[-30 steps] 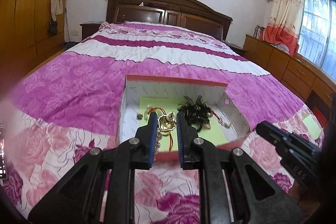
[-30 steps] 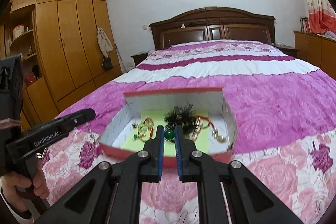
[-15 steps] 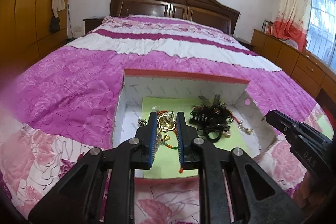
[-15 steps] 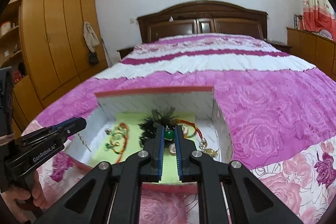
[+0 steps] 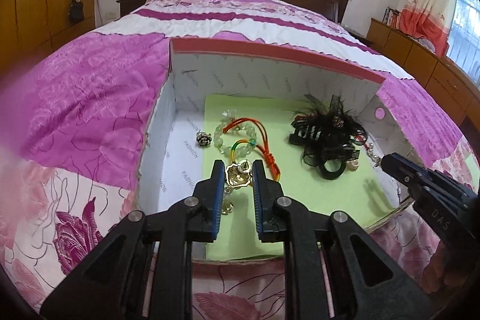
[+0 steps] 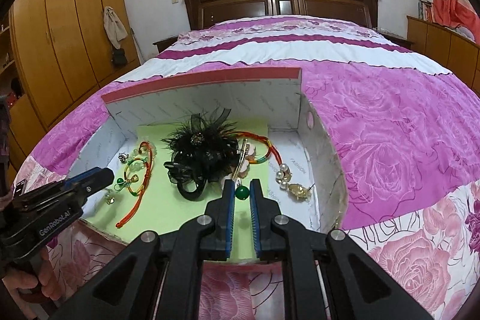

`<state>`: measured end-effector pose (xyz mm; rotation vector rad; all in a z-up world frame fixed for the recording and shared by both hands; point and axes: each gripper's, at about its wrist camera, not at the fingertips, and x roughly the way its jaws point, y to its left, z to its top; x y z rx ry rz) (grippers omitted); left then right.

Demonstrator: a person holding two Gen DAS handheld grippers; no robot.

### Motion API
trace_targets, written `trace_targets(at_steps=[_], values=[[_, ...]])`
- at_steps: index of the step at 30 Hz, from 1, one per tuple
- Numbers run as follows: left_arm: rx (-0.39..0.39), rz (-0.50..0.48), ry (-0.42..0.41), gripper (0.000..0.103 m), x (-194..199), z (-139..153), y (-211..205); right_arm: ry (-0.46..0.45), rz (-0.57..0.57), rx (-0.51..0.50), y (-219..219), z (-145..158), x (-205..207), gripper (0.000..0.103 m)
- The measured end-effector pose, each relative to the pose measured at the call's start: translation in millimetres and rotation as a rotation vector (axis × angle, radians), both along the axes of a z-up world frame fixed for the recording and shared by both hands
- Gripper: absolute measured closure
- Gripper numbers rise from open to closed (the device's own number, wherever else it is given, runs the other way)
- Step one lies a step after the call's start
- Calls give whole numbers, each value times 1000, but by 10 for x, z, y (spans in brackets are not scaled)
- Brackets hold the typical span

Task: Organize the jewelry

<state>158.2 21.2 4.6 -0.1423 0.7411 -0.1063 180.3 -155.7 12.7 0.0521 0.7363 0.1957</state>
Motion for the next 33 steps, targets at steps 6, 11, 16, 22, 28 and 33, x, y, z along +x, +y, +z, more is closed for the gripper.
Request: trace_targets(at_steps=[6,11,16,22,28,33], values=[[9,-6,10,87,3,-6,-27,-2,12,4,21,25,-17,82],[11,-10,-3,78,-51,40,-51,-22,21,20,25,91,-98,79],[6,7,-29,71,-147,136,-4,-48,24,40,10,200,-216,75],[3,18,-61,68,-309,251,25,-84,25,56,10,350,-394,68],[22,16,-97,65,-510,356,12,-109,34,75,0,477,-597,59],[24,20,-120,60,-678,407,13,-123,42,76,20,519,-818,46]])
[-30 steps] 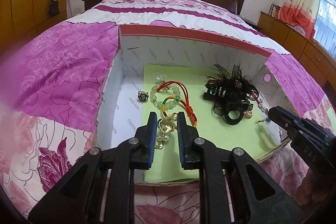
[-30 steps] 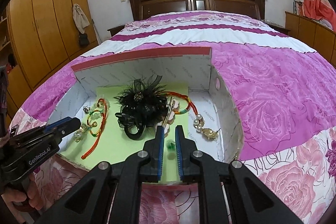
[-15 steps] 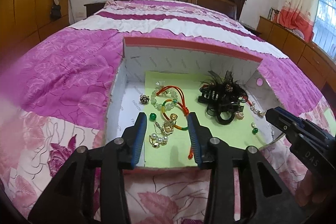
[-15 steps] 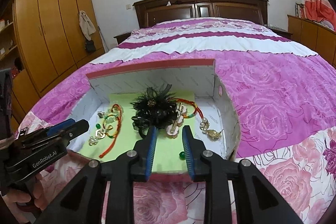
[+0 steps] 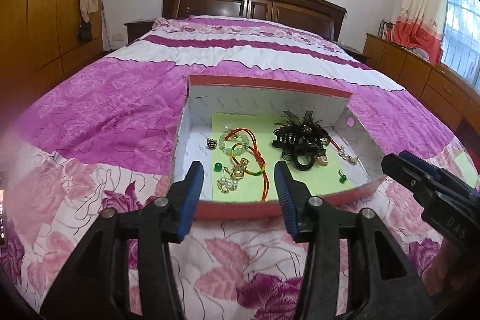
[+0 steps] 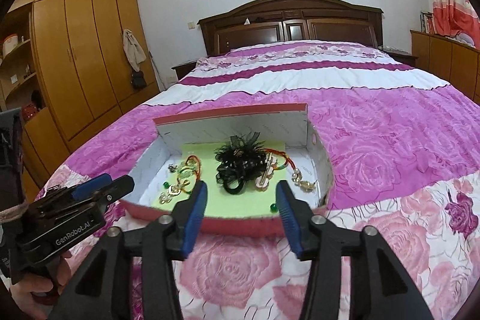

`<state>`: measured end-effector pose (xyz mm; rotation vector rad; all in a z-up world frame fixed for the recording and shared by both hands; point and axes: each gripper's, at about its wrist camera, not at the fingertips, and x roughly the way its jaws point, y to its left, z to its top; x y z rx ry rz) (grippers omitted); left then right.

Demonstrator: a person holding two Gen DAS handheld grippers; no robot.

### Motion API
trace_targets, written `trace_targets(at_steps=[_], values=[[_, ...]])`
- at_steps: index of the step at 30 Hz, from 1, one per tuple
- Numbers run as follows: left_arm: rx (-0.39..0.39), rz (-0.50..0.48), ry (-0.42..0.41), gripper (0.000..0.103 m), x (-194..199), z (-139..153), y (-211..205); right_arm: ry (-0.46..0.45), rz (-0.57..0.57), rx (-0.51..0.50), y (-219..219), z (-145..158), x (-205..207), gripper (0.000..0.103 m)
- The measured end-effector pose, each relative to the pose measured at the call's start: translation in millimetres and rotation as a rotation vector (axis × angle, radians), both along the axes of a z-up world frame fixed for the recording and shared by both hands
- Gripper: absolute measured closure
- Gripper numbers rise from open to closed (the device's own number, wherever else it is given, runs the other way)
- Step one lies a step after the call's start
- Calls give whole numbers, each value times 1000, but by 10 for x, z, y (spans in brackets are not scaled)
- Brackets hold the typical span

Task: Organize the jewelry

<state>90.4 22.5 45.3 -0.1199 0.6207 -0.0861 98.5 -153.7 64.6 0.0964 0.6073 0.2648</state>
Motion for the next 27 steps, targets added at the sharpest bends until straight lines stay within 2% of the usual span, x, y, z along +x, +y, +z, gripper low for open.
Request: trace_targets(at_steps=[9,16,27], values=[[13,22,5,57,-188,-132,-15,-22,-44,-9,-43,-120,-243,38],[17,55,3,56,-241,-198,-4,3,-73,-24,-52,-312,-296,37],[81,74,7,55,-254,-288,-91,27,-73,-26,-48,-454,-343,37]])
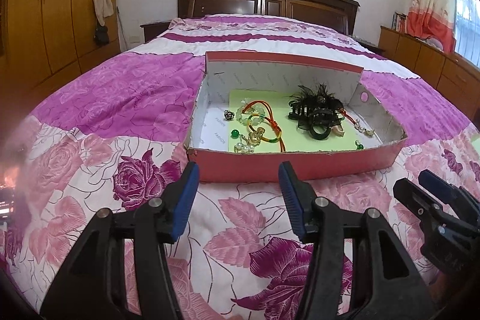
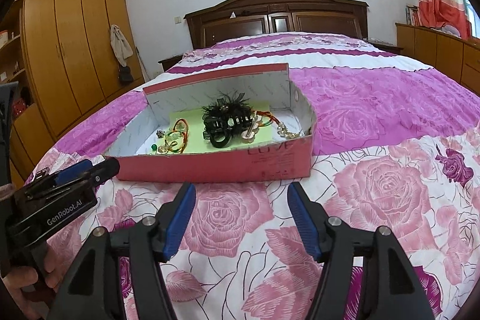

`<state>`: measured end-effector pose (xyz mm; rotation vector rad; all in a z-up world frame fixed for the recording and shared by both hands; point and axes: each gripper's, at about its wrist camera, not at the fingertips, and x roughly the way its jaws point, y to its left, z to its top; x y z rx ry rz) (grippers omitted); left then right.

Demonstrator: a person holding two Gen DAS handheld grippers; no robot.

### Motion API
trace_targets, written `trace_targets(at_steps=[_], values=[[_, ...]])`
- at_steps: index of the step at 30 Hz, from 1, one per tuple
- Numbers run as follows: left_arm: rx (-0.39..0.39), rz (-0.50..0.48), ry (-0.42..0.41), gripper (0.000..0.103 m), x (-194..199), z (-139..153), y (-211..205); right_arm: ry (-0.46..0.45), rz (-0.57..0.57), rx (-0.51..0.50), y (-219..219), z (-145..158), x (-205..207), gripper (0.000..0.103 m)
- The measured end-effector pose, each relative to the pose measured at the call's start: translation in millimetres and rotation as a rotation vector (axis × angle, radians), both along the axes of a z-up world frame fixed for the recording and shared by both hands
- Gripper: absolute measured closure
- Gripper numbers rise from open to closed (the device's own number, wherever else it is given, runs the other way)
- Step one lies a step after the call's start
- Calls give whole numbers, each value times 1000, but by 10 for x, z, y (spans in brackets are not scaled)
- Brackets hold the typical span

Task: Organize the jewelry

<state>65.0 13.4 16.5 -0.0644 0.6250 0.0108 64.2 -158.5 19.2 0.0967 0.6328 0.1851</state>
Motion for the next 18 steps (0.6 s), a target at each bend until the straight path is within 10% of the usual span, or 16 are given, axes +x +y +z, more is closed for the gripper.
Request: trace_targets(at_steps=[18], values=[[-2,3,3,55,-7,-17,13,5,-6,4,-9,-7,0,36]])
